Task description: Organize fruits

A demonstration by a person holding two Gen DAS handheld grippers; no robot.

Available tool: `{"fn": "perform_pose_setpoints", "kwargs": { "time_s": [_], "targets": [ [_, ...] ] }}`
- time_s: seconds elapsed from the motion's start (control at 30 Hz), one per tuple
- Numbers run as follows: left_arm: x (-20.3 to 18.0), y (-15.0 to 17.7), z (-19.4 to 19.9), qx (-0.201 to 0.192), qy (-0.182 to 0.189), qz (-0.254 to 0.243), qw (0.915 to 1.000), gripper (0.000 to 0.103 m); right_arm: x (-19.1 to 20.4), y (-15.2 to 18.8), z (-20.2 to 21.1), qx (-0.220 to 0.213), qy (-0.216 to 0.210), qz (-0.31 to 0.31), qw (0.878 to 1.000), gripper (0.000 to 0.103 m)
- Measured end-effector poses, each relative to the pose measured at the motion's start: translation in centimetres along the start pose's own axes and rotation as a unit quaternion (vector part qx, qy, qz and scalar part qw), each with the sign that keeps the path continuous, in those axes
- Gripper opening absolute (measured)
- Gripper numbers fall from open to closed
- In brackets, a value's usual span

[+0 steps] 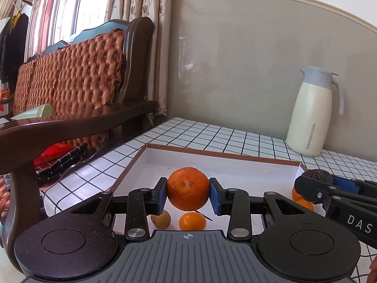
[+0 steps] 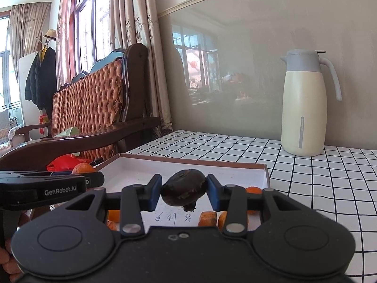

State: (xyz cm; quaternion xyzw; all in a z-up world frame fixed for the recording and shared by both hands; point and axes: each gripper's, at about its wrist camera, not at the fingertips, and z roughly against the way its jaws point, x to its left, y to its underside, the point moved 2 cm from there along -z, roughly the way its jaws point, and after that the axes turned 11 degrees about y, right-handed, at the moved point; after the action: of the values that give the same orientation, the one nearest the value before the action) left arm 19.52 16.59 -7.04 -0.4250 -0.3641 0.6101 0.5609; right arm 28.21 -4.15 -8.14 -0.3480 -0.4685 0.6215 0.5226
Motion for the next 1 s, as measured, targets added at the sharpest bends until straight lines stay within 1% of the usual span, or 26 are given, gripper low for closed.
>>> {"fn": "perform_pose_setpoints", "kwargs": {
  "time_s": [0.33,0.4,0.43,0.47,0.5,0.53,0.57,0.63,0.73,0.83,1.0],
  "targets": [
    [0.8,-0.6,-3.3,0.013,-0.01,0.001,0.9999,0.038,-1.1,0.0,-2.9,0.024,0.029,-0.014,0.999,0.033],
    [0.9,-0.6,-4.1,0.019,-0.011,0.001,0.9997,0.038,-1.2,-0.4,-3.6,0.024,0.04,-0.014,0.999,0.035],
    [1.0,-0.7,-4.5,0.023,-0.012,0.002,0.9997,0.039,-1.2,-0.4,-3.9,0.024,0.05,-0.008,0.998,0.039],
    [1.0,-0.7,-4.9,0.024,-0.014,0.002,0.9996,0.059,-1.2,-0.6,-4.1,0.024,0.06,-0.005,0.998,0.07],
    [0.9,-0.8,-5.2,0.026,-0.019,0.0,0.9995,0.083,-1.4,-0.7,-4.1,0.016,0.075,-0.009,0.997,0.094],
    [0.8,-1.0,-5.3,0.023,-0.032,0.0,0.9992,0.101,-1.6,-0.7,-3.5,-0.002,0.087,-0.015,0.996,0.096],
    [0.7,-1.2,-5.1,0.015,-0.039,-0.003,0.9991,0.103,-1.8,-0.9,-2.9,-0.018,0.092,-0.019,0.995,0.096],
    [0.4,-1.7,-4.4,-0.004,-0.032,-0.013,0.9994,0.103,-2.2,-1.5,-1.8,-0.043,0.096,-0.025,0.994,0.097],
    [0.1,-2.5,-3.0,-0.02,-0.048,-0.032,0.9981,0.103,-3.2,-2.3,-0.4,-0.066,0.086,-0.044,0.993,0.097],
    [0.0,-3.1,-1.3,-0.033,-0.05,-0.029,0.9977,0.103,-3.7,-2.7,0.7,-0.071,0.074,-0.05,0.993,0.097],
    [-0.6,-3.5,1.3,-0.035,-0.049,-0.026,0.9978,0.103,-3.7,-3.0,2.2,-0.067,0.066,-0.034,0.995,0.097]
  ]
}}
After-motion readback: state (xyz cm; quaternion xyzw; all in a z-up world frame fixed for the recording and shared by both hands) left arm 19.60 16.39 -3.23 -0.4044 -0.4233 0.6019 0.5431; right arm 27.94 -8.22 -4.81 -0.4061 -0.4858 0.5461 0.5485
